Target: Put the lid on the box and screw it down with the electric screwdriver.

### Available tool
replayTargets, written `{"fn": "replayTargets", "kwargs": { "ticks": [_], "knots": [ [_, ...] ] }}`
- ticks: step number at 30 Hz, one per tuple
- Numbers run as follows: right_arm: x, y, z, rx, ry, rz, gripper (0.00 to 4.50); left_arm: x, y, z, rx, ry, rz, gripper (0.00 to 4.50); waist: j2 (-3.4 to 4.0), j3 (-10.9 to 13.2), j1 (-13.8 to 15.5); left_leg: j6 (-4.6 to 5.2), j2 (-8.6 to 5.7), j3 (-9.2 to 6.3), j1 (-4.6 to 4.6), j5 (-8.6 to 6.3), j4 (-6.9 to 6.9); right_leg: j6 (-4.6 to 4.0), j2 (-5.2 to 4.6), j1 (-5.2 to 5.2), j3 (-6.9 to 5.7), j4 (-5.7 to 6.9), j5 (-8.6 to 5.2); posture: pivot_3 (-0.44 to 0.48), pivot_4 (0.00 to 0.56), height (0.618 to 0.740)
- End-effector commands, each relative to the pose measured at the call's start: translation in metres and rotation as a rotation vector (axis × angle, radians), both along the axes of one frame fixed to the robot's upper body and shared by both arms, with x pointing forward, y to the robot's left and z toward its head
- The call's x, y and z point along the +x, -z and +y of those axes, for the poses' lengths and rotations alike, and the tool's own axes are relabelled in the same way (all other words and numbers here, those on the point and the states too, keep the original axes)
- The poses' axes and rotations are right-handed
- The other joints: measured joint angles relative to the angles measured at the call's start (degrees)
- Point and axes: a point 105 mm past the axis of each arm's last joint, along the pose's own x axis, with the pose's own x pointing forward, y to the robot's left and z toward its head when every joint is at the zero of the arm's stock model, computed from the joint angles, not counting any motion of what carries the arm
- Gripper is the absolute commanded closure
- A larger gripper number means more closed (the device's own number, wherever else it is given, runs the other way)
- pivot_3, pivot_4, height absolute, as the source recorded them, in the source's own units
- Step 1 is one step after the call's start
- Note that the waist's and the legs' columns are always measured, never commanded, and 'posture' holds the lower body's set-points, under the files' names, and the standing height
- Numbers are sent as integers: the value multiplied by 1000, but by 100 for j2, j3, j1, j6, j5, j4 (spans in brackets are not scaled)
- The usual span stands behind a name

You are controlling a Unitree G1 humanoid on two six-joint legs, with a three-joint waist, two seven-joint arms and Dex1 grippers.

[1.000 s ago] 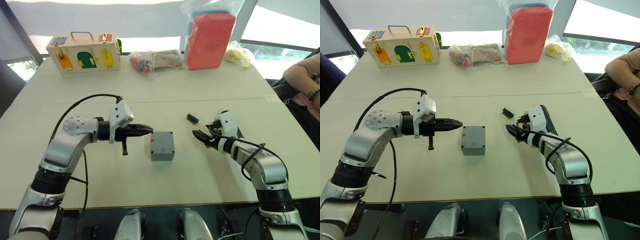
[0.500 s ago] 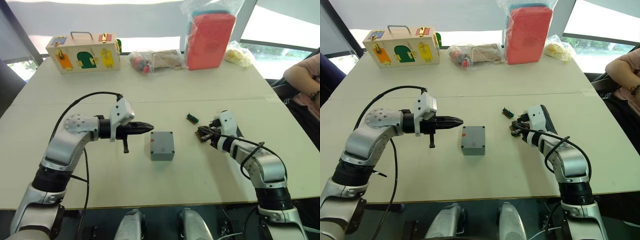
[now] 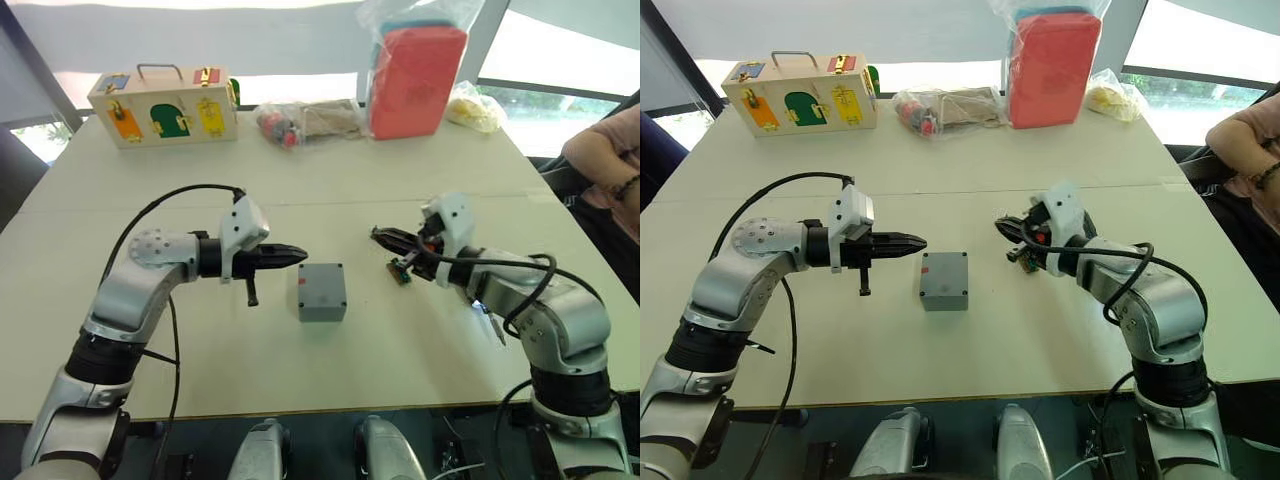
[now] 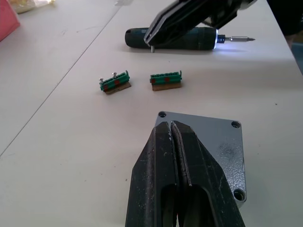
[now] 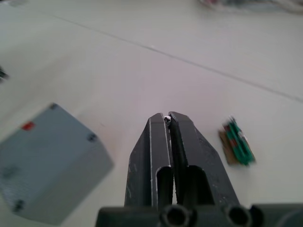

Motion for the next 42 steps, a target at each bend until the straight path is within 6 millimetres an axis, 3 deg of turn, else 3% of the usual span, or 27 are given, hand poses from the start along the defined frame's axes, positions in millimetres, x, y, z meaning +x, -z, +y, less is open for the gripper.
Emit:
{"fn": "replayTargets", "kwargs": {
  "ticks": [1, 5, 35, 38, 42],
  "knots": [
    [-8, 1, 20, 3, -62, 17, 4443, -1, -4, 0, 6, 9, -29, 4500, 0, 0, 19, 0, -1, 0, 0, 0, 0, 0, -1, 0, 0, 0, 0, 0, 150, 730],
    [-8, 15, 33, -18, -94, 48, 4443, -1, -3, 0, 8, 6, -27, 4500, 0, 0, 12, 0, -9, 6, -1, 0, 2, 0, -12, 1, 4, 0, 0, 0, 150, 730],
    [0, 36, 32, -81, -89, 91, 4443, -3, -2, 0, 6, -4, -31, 4500, 0, 0, 7, 0, -8, 4, -1, 0, 2, 0, -9, -1, 3, 2, 0, 0, 150, 730],
    [-2, 35, 33, -75, -99, 94, 3717, -4, -2, 0, 7, -4, -30, 4500, 0, 0, 8, 0, -8, 4, -1, 0, 2, 0, -9, -1, 3, 2, 0, 0, 150, 730],
    [-7, 29, 31, -94, -128, 66, 2023, -5, -2, -1, 6, 0, -29, 4500, 0, 0, 9, 0, -8, 4, -1, 0, 2, 0, -9, -1, 3, 2, 0, 0, 150, 730]
  ]
}}
